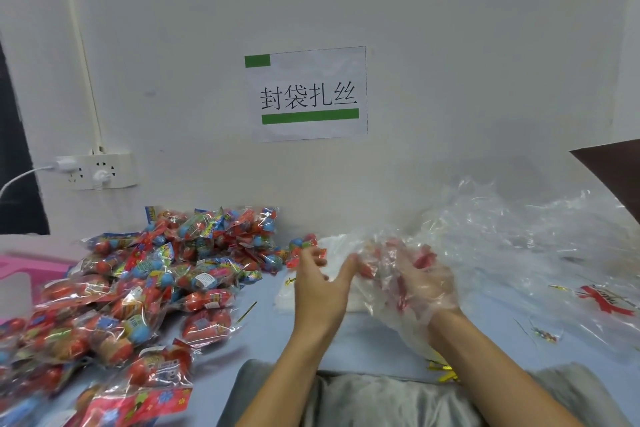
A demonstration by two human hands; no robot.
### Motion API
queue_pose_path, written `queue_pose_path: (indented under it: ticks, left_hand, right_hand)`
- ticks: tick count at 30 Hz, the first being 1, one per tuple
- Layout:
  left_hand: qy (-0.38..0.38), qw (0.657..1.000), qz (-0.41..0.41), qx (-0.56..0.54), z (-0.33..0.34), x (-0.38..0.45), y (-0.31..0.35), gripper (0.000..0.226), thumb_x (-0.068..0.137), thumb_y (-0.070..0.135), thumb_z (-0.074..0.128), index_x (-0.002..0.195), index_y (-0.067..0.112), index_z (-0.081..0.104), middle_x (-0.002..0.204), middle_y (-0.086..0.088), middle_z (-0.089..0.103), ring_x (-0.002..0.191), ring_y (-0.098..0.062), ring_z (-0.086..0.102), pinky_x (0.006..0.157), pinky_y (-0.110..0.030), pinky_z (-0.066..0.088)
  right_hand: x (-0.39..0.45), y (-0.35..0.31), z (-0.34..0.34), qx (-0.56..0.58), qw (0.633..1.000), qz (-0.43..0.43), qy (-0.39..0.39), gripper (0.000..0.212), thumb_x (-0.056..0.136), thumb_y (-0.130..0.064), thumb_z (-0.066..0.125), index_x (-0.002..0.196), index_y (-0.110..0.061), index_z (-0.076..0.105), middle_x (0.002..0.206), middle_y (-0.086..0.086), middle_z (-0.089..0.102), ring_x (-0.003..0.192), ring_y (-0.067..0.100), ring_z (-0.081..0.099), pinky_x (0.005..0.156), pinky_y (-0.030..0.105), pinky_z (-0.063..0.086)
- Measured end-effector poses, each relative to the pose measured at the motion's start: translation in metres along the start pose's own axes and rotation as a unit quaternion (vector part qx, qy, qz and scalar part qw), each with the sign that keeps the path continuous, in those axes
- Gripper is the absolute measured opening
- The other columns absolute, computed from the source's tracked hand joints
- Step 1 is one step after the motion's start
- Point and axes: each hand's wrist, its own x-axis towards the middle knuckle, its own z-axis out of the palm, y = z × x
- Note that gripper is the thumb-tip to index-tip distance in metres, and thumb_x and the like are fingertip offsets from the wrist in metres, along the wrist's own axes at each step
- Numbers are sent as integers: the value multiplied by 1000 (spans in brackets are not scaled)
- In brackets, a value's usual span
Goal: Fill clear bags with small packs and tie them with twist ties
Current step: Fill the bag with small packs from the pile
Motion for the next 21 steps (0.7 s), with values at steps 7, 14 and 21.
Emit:
queue_pose_path:
  ticks: [7, 14, 21]
  left_hand:
    - [29, 993, 118, 11, -17, 10, 0, 11, 89, 23, 73, 86, 31, 67, 101, 15, 66, 102, -4, 59, 75, -3, 38]
    - [104, 984, 144, -19, -19, 12, 6, 12, 95, 27, 65, 95, 18, 73, 97, 7, 66, 92, -1, 61, 74, -8, 44]
    - [14, 987, -30, -154, -20, 11, 4, 45, 88, 53, 60, 119, 20, 57, 122, 0, 62, 111, -14, 60, 104, -43, 46]
  right_hand:
    - [6, 1, -2, -284, 953, -102, -5, 36, 84, -22, 83, 53, -15, 66, 58, 9, 59, 43, 12, 53, 43, 21, 41]
    - [-3, 4, -6, -326, 943, -49, -33, 49, 73, -54, 83, 71, -7, 67, 49, 5, 58, 45, 18, 55, 40, 24, 35]
    - [-1, -10, -7, -256, 967, -13, 2, 49, 95, -41, 68, 105, 7, 73, 103, 27, 74, 95, 39, 73, 88, 50, 60]
